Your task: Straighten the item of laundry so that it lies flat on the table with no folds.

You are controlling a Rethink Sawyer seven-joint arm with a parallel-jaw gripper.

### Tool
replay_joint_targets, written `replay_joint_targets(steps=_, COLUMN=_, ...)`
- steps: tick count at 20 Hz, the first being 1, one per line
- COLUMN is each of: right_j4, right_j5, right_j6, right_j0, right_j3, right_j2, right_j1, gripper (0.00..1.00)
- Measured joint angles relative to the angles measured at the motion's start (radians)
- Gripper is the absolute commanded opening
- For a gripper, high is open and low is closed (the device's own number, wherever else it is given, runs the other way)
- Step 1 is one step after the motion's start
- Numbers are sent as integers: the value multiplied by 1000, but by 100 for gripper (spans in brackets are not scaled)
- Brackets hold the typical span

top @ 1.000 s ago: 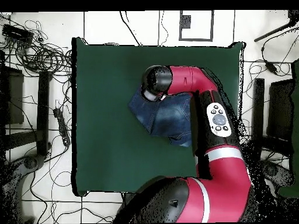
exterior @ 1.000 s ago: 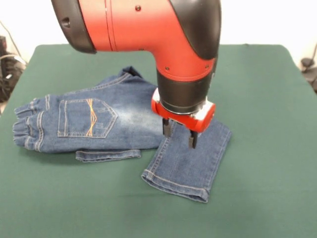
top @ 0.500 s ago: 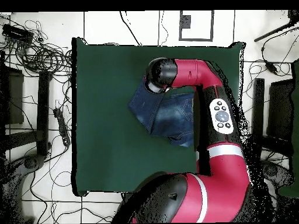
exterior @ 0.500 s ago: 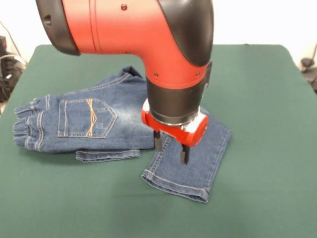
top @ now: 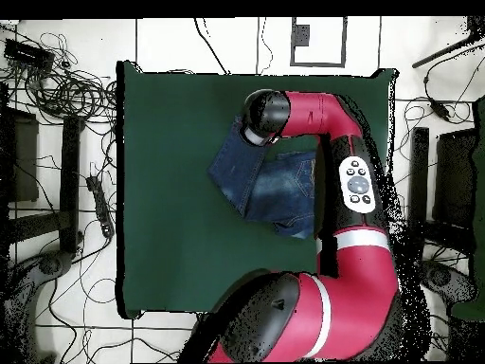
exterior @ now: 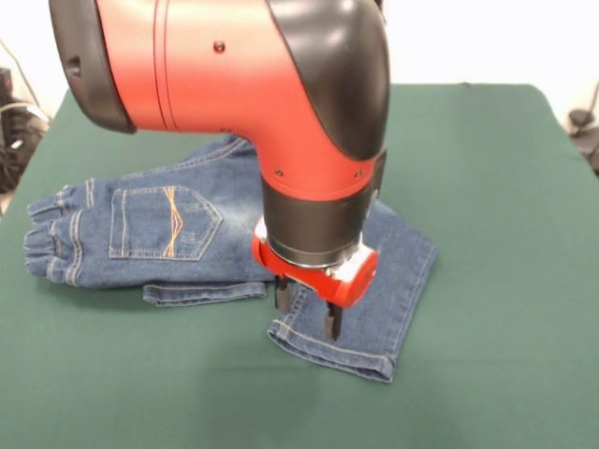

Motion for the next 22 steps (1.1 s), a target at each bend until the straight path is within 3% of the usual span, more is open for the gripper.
replay_joint_targets(steps=20, right_j4=-7, right_j5=-1, right_j6=0, right_j0=-9, right_j3=-13, right_j2=8, right_j1=48, gripper=100)
replay_joint_targets(steps=21, right_j4=-6, right_j5=-1, right_j6=0, right_j0=-10, right_j3=-13, right_j2=8, right_j1=48, gripper=0)
replay_joint_targets(steps=22, right_j4=-7, right_j5=-1, right_j6=0, right_j0=-13, right_j3=-15, right_j2=8, right_j1=48, gripper=0)
